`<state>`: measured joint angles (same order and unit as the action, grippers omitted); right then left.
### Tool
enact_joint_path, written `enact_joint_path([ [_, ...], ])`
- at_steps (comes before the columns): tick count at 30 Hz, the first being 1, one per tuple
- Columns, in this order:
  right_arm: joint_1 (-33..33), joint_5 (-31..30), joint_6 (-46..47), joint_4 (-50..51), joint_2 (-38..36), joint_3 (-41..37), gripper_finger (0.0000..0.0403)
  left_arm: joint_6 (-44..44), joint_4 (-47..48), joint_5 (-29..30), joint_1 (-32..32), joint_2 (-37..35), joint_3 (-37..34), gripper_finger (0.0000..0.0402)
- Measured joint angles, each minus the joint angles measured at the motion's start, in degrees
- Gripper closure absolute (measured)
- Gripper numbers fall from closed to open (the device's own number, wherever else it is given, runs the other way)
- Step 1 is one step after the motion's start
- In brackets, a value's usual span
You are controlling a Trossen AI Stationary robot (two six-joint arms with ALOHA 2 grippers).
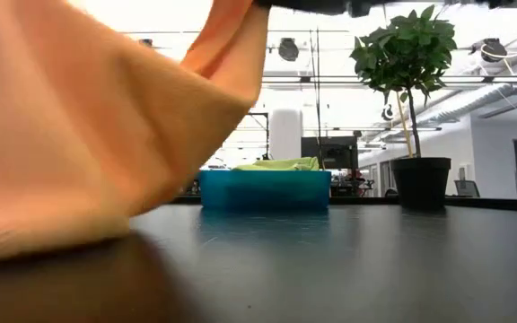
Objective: Fold microfiber towels
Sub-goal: Fold the orange microfiber cloth
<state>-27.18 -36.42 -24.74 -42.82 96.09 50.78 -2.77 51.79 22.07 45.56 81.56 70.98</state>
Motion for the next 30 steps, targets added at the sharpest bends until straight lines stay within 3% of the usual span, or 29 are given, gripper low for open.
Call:
enact_joint_path([
  [10, -2.29, -1.87, -1.59, 3.82, -8.02, 0.0, 0.0402, 12.04, -0.53, -0.93, -0.04, 0.0, -2.58, 0.0376],
  [22, -2.58, -2.7, 1.16, 7.89, -8.34, 0.0, 0.0403, 16.31, -31.86, -2.89, -0.73, 0.02, -25.76, 0.0376],
  [26, -2.56, -2.56, 1.37, 7.91, -8.34, 0.0, 0.0403, 15.26, -38.15, -2.24, -3.96, 0.02, -29.35, 0.0369],
  [30, -2.56, -2.47, 1.51, 7.49, -8.34, 0.0, 0.0403, 8.45, -43.18, 0.85, -8.83, 0.02, -29.53, 0.0333],
])
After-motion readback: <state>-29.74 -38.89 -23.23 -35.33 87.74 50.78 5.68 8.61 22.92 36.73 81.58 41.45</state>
